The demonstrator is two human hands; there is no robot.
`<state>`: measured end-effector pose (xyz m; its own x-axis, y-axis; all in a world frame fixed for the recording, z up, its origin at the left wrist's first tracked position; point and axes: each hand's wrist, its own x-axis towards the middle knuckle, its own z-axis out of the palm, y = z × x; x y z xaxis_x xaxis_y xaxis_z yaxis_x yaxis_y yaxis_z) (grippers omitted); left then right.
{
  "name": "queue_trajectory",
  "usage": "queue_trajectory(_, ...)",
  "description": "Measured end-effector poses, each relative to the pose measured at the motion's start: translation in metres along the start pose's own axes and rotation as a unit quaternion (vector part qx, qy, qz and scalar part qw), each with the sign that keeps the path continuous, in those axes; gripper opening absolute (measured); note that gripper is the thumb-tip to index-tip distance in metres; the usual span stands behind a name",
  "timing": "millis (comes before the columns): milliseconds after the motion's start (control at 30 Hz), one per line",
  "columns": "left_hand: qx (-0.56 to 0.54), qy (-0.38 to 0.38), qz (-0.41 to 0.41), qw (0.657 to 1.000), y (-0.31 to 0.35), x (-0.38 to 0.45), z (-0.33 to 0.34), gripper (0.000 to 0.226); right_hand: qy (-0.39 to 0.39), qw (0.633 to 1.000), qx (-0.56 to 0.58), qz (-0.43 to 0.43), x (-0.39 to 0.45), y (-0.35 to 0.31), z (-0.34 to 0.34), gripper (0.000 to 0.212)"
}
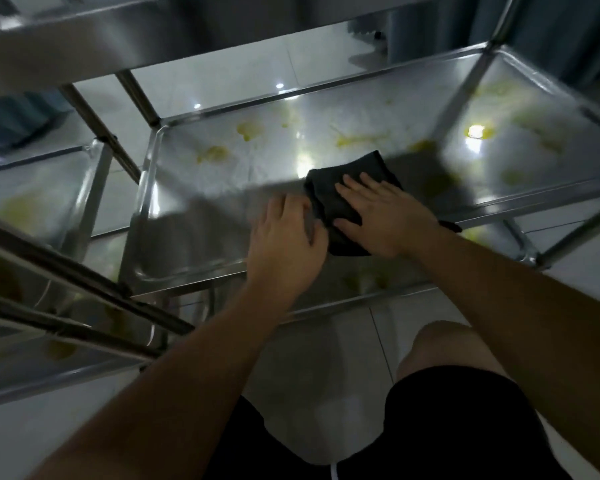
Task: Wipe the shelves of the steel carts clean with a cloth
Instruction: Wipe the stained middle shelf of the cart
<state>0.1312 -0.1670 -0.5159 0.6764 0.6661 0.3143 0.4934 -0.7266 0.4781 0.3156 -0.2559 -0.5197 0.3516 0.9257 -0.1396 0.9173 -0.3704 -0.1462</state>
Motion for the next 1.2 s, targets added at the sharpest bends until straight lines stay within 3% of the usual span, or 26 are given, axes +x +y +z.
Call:
queue_trajectory(133, 0.066, -0.049, -0.01, 0.997, 0.027, 0.038, 0.033, 0.042, 0.026, 0.998, -0.017, 0.05, -0.016, 0.093, -0.011, 0.098)
queue_trajectory(267, 0.075, -0.101, -0.048, 0.991, 0.033, 0.043, 0.059, 0.059, 0.041, 0.984, -0.011, 0.171, -0.034, 0.176, -0.016, 0.099)
queue_trajectory(367, 0.092, -0.106, -0.034, 0.99, 0.032, 0.039, 0.065, 0.06, 0.048, 0.969, 0.014, 0.242, -0.029, 0.173, -0.016, 0.096)
queue_trajectory(467, 0.111, -0.105, -0.031, 0.988, 0.032, 0.04, 0.064, 0.058, 0.074, 0.954, 0.032, 0.29, -0.013, 0.124, -0.007, 0.09)
queue_trajectory(533, 0.113, -0.104, -0.028, 0.988, 0.031, 0.041, 0.065, 0.057, 0.067, 0.966, 0.038, 0.248, -0.005, 0.08, -0.001, 0.088)
queue_trajectory(633, 0.11, -0.093, -0.02, 0.989, 0.027, 0.039, 0.065, 0.059, 0.043, 0.995, 0.005, 0.085, -0.01, 0.046, 0.005, 0.082)
queue_trajectory(733, 0.111, -0.083, -0.014, 0.99, 0.024, 0.038, 0.067, 0.061, 0.025, 0.998, -0.039, -0.051, -0.034, 0.088, -0.006, 0.081)
queue_trajectory(800, 0.12, -0.083, -0.012, 0.989, 0.023, 0.038, 0.069, 0.061, 0.008, 0.995, -0.064, -0.071, -0.049, 0.14, -0.017, 0.081)
queue_trajectory(900, 0.133, -0.08, -0.014, 0.988, 0.024, 0.04, 0.071, 0.061, -0.012, 0.998, -0.067, 0.016, -0.069, 0.226, -0.035, 0.08)
queue_trajectory(1033, 0.143, -0.083, -0.016, 0.986, 0.027, 0.039, 0.07, 0.063, 0.026, 0.968, -0.029, 0.247, -0.077, 0.303, -0.04, 0.087)
queue_trajectory(1100, 0.144, -0.082, -0.018, 0.986, 0.028, 0.04, 0.069, 0.064, 0.054, 0.928, -0.016, 0.369, -0.065, 0.305, -0.035, 0.08)
queue_trajectory(1200, 0.143, -0.086, -0.026, 0.986, 0.03, 0.04, 0.067, 0.066, 0.058, 0.893, 0.042, 0.445, -0.034, 0.27, -0.032, 0.081)
